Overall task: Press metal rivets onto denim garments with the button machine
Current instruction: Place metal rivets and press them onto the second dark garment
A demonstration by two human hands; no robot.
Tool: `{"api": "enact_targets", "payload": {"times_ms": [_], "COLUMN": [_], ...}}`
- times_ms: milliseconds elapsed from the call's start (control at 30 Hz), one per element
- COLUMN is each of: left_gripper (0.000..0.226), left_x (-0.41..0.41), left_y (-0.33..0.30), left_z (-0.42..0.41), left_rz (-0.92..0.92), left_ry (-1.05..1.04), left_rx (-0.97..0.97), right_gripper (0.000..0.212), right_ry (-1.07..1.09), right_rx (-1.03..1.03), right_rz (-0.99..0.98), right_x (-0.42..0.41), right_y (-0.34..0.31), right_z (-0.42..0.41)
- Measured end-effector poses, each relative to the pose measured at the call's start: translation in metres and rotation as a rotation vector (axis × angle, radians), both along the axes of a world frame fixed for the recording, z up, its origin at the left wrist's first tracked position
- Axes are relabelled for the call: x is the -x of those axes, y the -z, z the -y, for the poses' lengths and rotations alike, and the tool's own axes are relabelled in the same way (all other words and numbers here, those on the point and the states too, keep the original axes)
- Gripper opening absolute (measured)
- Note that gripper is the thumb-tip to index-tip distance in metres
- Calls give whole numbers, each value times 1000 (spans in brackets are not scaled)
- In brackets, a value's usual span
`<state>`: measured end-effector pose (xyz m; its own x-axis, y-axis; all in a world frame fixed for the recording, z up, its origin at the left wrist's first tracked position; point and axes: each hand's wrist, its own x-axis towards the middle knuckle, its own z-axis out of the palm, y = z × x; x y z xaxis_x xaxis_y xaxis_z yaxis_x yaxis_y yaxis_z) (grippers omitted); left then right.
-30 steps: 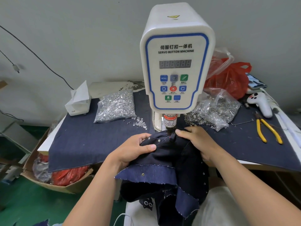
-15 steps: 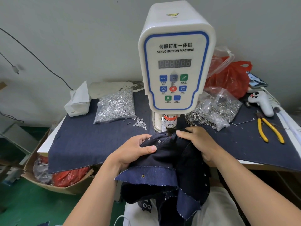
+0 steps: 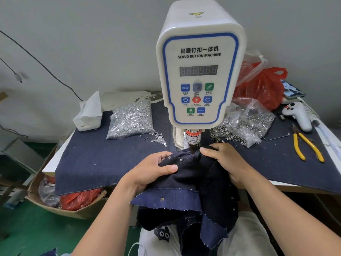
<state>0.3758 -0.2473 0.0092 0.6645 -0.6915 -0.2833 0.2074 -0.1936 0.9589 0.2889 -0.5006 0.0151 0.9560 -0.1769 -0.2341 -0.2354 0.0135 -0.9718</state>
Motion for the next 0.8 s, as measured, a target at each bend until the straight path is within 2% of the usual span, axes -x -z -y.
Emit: {"api": "enact_targets", "payload": {"times_ms": [433,600,800], "left_gripper": [36,38,38], "left_x": [1,3,15], "left_y": [-1,-3,-7], "left_z": [-1,0,-2], "left_rz": [7,-7,-84], "left_ry": [1,-9,-1], "left_rx": [-16,-4,67], "right_gripper": [24,38,22], "right_ry": [-10,-38,-187], "right_rx": [47,71,-10], "right_rz": [-6,-10,5], "right_x": [2,2,14], "right_y": [-5,-5,-12], "right_z": [-2,0,5]}}
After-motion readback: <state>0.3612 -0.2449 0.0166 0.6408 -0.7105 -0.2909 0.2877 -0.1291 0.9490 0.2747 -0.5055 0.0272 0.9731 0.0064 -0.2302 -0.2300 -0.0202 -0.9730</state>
